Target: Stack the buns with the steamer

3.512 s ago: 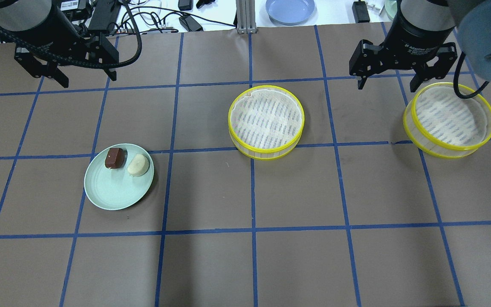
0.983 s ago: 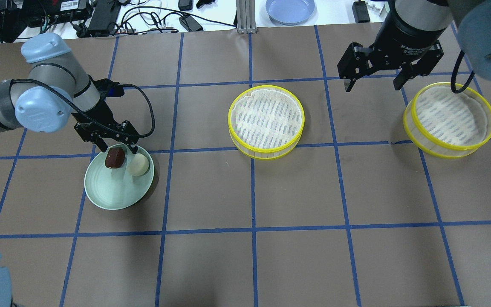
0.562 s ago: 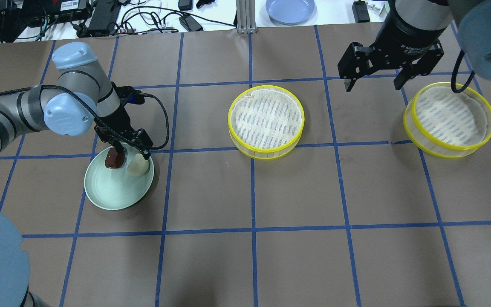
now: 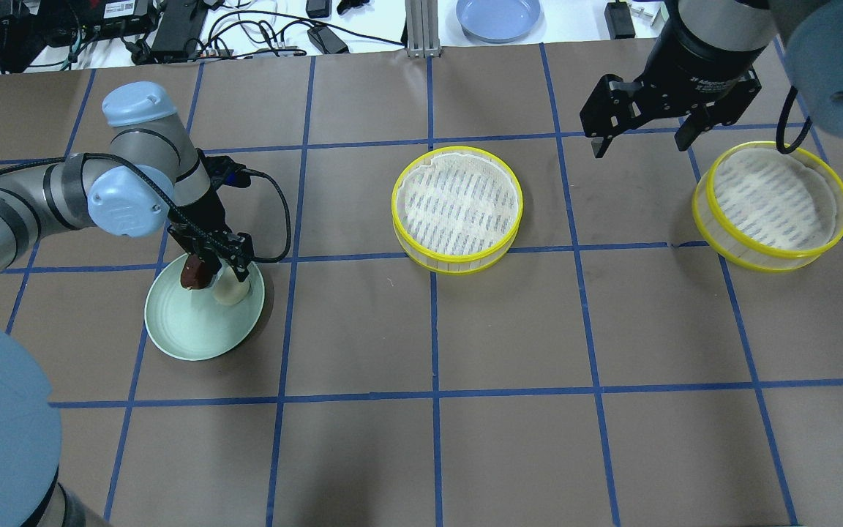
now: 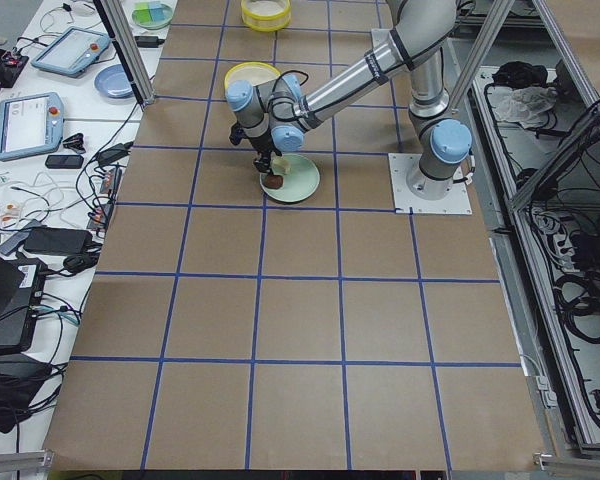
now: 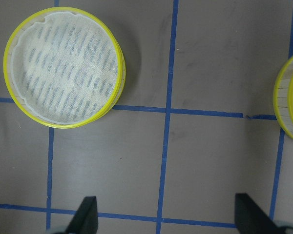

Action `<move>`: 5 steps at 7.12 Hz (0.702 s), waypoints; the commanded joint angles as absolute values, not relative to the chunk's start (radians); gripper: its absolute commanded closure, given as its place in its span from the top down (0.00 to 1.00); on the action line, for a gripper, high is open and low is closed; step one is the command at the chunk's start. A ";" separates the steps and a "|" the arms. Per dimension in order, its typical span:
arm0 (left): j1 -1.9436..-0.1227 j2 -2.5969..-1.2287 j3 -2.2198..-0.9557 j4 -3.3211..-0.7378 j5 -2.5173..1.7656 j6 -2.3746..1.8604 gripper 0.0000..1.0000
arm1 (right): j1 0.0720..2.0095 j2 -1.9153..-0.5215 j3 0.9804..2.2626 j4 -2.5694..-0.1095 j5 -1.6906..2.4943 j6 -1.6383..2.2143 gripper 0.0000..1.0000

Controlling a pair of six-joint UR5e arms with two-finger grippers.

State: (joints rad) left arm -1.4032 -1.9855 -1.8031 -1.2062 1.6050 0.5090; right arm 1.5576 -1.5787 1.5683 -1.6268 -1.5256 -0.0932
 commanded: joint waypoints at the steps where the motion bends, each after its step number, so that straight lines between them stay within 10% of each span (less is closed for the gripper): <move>1: -1.401 -1.987 -1.792 -1.210 1.600 0.456 0.00 | 1.522 -1.575 1.568 -1.626 -1.529 -0.112 1.00; 5: -1.417 -1.927 -1.639 -1.183 1.299 0.015 0.00 | 1.119 -1.423 1.548 -1.751 -1.519 -0.602 1.00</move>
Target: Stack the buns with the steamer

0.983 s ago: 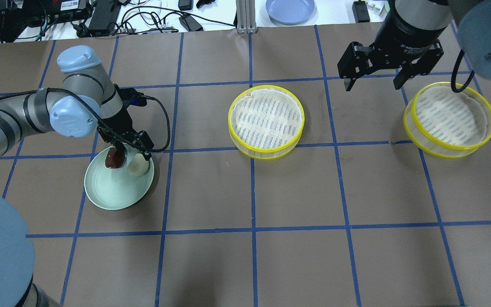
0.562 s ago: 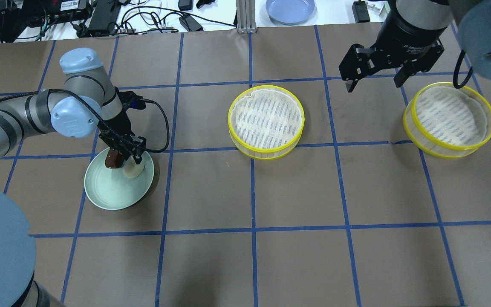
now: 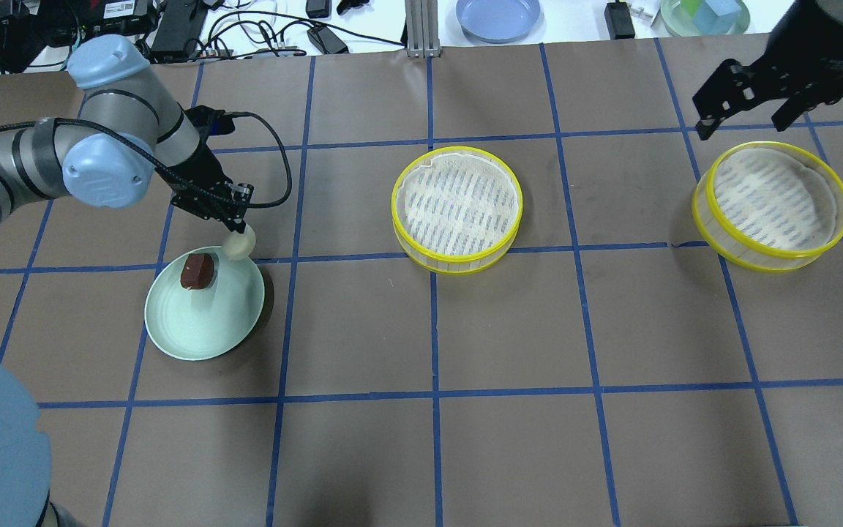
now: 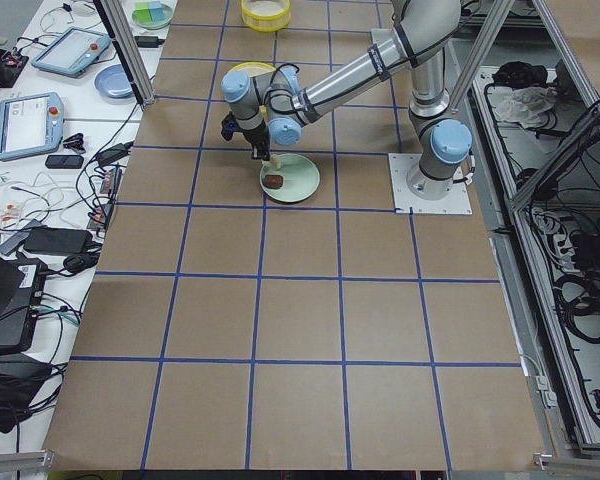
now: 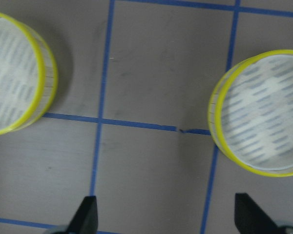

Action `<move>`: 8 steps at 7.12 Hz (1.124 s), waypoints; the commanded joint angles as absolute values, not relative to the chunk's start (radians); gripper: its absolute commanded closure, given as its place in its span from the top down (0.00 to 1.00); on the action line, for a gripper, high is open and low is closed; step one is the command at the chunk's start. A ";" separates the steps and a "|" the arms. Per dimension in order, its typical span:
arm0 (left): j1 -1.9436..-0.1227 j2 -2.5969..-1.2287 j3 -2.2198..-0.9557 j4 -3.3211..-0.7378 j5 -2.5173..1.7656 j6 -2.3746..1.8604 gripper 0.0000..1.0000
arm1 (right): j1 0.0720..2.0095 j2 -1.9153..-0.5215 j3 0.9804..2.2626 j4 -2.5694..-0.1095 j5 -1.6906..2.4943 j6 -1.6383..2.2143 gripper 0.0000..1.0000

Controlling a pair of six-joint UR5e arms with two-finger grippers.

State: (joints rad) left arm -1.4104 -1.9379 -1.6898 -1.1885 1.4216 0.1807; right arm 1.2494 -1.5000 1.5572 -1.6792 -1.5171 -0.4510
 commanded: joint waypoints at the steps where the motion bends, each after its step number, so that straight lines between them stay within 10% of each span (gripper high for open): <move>1: -1.449 -1.942 -1.622 -1.098 1.211 -0.153 0.00 | 1.038 -1.316 1.525 -1.857 -1.520 -0.644 1.00; 7: -1.693 -2.123 -1.635 -0.706 0.979 -0.641 0.00 | 0.922 -1.020 1.459 -2.091 -1.556 -0.778 1.00; 8: -1.700 -2.123 -1.635 -0.706 0.982 -0.653 0.72 | 0.922 -1.016 1.459 -2.089 -1.554 -0.773 1.00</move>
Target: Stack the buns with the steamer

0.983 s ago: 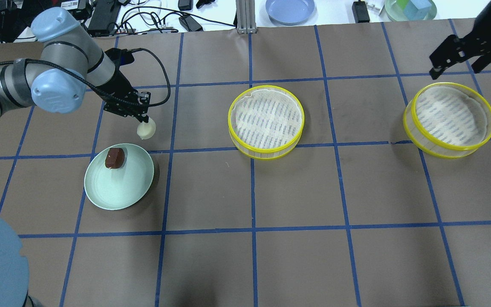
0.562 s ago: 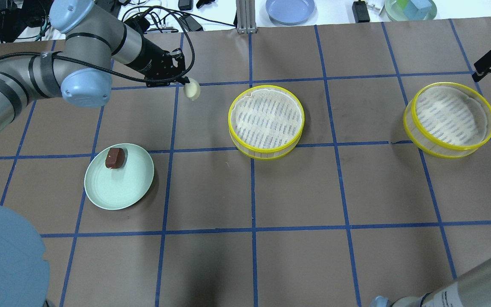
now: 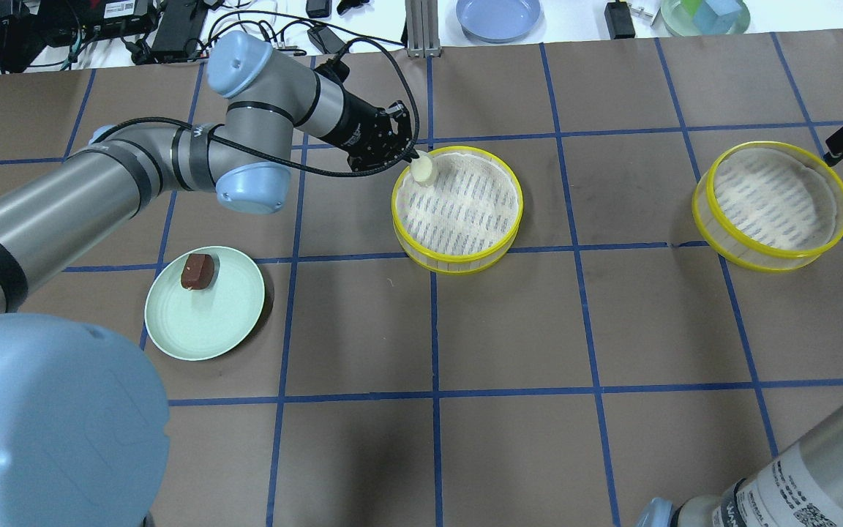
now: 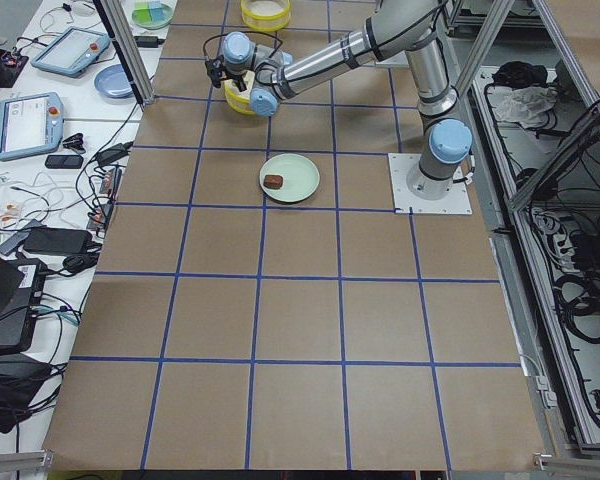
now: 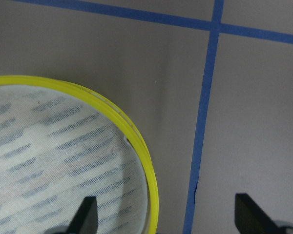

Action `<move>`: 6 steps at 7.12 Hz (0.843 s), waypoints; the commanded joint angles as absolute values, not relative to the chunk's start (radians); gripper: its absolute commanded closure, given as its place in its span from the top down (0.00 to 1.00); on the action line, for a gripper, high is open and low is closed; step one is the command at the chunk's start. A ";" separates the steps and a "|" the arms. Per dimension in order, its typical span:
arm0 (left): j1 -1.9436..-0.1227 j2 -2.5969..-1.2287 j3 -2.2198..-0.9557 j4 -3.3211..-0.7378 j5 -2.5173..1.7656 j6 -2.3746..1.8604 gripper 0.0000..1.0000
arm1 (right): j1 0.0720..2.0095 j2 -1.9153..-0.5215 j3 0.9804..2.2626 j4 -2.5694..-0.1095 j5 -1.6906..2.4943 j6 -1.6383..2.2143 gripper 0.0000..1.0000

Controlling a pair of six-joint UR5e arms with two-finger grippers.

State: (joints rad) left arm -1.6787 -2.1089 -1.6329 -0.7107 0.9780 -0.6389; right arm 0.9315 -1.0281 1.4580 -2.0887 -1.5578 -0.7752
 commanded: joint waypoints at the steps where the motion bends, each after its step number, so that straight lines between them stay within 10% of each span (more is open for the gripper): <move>1: -1.700 -2.123 -1.635 -0.709 0.979 -0.653 1.00 | 0.922 -1.012 1.462 -2.094 -1.551 -0.791 1.00; 3: -1.700 -2.103 -1.632 -0.718 0.982 -0.652 1.00 | 0.922 -0.986 1.473 -2.092 -1.552 -0.825 0.99; 6: -1.680 -2.007 -1.478 -1.174 1.300 -0.494 1.00 | 0.920 -0.983 1.502 -2.094 -1.566 -0.854 0.67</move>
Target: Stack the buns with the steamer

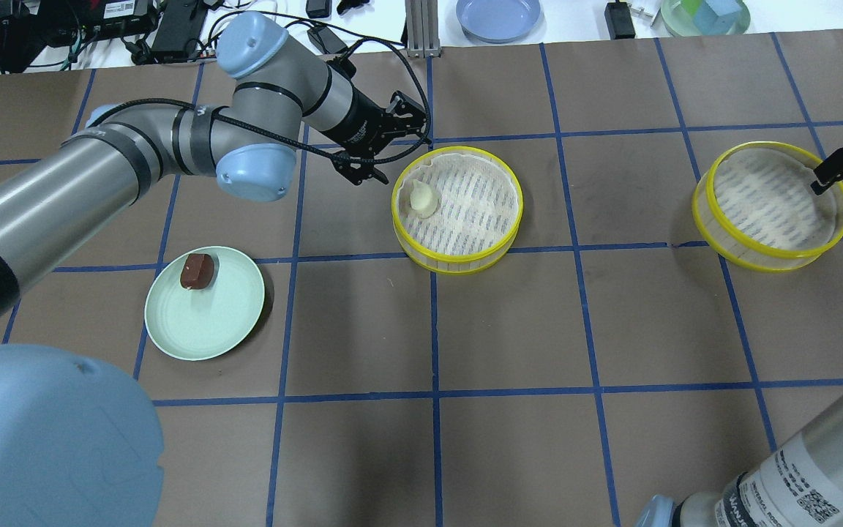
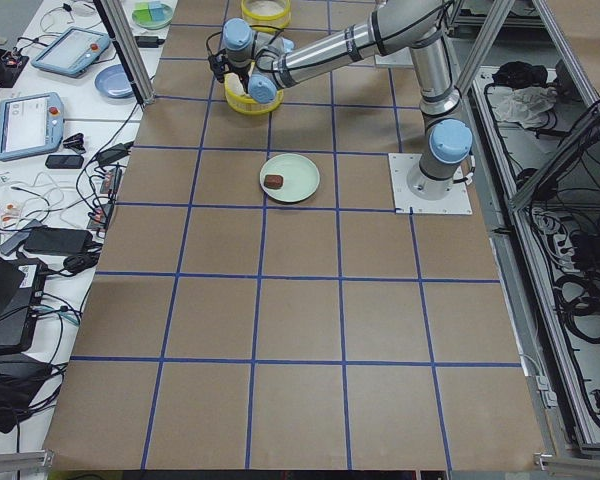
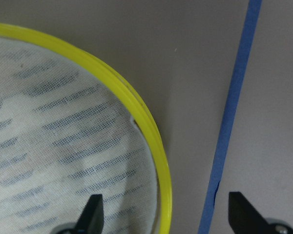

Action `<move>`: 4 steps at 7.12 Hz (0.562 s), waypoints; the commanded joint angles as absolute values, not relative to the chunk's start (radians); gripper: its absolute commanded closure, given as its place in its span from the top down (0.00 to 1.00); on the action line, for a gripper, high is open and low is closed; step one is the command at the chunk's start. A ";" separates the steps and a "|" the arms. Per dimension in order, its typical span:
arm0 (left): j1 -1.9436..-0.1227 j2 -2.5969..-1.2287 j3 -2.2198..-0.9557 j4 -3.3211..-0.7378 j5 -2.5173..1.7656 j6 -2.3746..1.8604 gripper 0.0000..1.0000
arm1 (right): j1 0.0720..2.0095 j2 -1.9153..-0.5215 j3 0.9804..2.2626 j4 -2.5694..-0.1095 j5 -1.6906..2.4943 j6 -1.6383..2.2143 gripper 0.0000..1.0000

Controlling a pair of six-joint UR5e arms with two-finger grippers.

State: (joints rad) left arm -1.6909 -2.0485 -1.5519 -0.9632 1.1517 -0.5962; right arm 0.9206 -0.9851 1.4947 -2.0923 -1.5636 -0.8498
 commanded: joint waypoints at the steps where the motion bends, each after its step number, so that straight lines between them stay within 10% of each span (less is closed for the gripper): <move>1: -1.625 -1.961 -1.464 -1.265 1.398 -0.371 1.00 | 0.922 -0.982 1.505 -2.095 -1.566 -0.856 0.51; 4: -1.453 -1.901 -1.492 -1.402 1.609 0.005 1.00 | 0.920 -0.977 1.503 -2.106 -1.566 -0.870 0.13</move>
